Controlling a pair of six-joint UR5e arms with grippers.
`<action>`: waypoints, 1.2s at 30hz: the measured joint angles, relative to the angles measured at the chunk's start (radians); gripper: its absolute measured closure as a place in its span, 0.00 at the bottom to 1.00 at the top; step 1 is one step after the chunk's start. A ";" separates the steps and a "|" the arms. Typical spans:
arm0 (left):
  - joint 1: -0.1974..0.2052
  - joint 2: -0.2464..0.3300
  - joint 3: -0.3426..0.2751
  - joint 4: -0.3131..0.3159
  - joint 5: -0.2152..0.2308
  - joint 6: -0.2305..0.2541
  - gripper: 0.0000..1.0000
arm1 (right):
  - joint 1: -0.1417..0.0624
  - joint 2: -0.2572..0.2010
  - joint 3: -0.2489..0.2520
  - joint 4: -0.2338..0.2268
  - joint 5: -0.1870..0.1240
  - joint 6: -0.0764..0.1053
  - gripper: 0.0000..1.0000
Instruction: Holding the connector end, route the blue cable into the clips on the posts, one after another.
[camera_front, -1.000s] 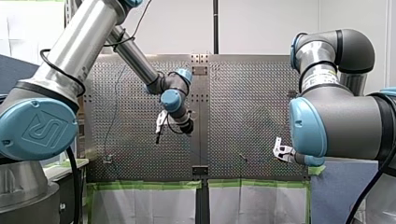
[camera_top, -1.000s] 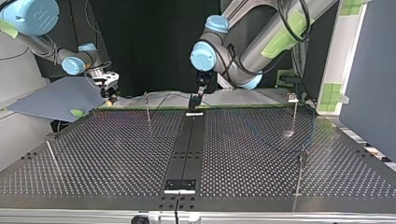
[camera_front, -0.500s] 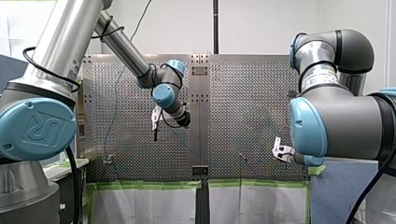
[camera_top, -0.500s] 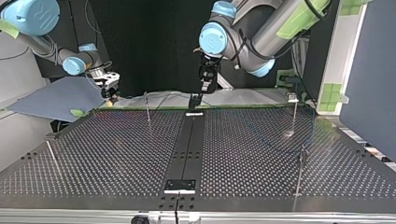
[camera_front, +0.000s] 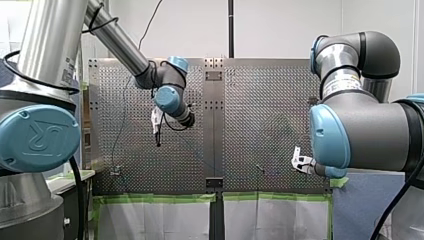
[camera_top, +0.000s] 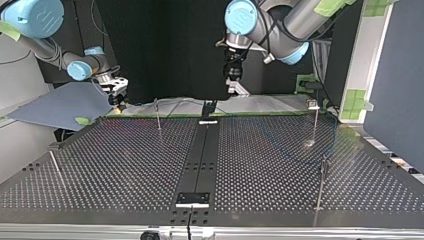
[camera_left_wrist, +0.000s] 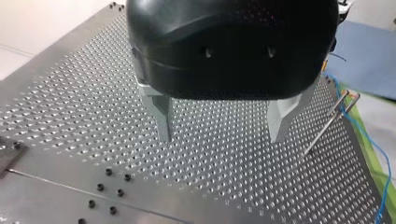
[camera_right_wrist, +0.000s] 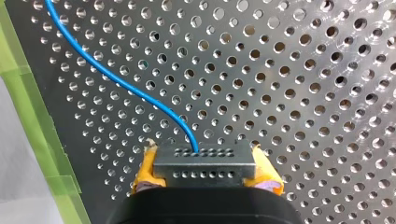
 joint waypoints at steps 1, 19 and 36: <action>-0.002 -0.002 -0.009 0.008 -0.009 0.005 0.00 | 0.000 0.000 0.000 0.000 0.000 0.000 1.00; -0.020 -0.051 -0.186 0.186 -0.079 0.028 0.00 | -0.003 0.000 0.000 0.005 0.008 -0.004 1.00; -0.019 -0.051 -0.339 0.339 -0.080 -0.023 0.00 | -0.045 -0.091 0.034 0.122 0.046 -0.150 1.00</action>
